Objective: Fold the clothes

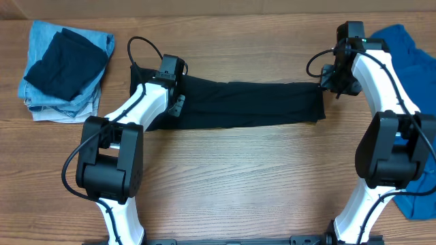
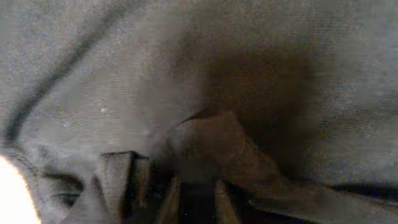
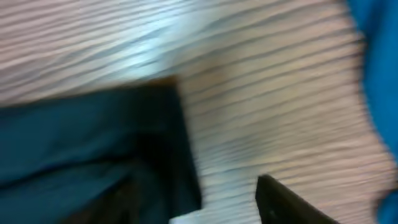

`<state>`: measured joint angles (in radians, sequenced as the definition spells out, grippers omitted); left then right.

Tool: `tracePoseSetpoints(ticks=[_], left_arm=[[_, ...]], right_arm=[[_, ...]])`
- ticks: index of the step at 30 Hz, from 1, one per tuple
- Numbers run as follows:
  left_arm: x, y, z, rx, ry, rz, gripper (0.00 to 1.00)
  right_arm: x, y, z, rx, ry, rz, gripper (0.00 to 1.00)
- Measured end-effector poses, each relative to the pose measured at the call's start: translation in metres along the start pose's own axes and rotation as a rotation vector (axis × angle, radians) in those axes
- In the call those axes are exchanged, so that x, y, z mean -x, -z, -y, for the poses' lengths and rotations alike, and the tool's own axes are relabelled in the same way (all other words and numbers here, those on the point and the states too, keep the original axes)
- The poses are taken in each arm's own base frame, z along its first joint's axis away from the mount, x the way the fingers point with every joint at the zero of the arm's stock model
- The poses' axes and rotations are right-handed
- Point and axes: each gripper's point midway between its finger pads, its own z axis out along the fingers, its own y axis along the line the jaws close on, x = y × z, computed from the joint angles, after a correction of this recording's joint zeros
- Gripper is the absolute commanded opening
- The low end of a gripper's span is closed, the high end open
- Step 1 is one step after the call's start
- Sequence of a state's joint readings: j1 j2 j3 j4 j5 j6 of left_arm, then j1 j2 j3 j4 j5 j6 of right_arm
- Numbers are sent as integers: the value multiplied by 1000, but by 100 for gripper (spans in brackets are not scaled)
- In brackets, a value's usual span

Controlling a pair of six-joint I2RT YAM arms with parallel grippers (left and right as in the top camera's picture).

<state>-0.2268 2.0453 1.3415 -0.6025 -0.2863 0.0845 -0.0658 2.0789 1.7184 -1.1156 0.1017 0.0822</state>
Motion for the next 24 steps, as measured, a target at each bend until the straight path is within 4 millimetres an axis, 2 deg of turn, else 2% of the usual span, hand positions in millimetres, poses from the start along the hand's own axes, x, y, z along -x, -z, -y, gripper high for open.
tracePoseSetpoints(ticks=[4,7,15,16,18,19,22,23,24], left_arm=[[0,0,-7,25,6,-2,47],[0,0,-8,28,6,-2,52],[0,1,-10,42,6,-3,54],[0,1,-10,42,6,-3,54],[0,1,-10,42,6,-3,54],[0,1,-10,42,6,-3,53],[0,1,-10,42,6,-3,53],[0,1,-10,41,6,-3,53],[0,1,-10,42,6,-3,53]], right_arm=[[2,-1,-25,145,-3,3,72],[5,-14,-24,130,-3,36,80],[-12,-66,-20,106,-6,66,80],[-9,-67,-21,110,-6,85,76],[-8,-68,-21,114,-6,116,51],[-10,-68,-21,117,-2,117,45],[-17,-68,-23,126,-5,89,40],[-18,-68,-23,127,-5,84,36],[-20,-67,-23,127,-4,76,28]])
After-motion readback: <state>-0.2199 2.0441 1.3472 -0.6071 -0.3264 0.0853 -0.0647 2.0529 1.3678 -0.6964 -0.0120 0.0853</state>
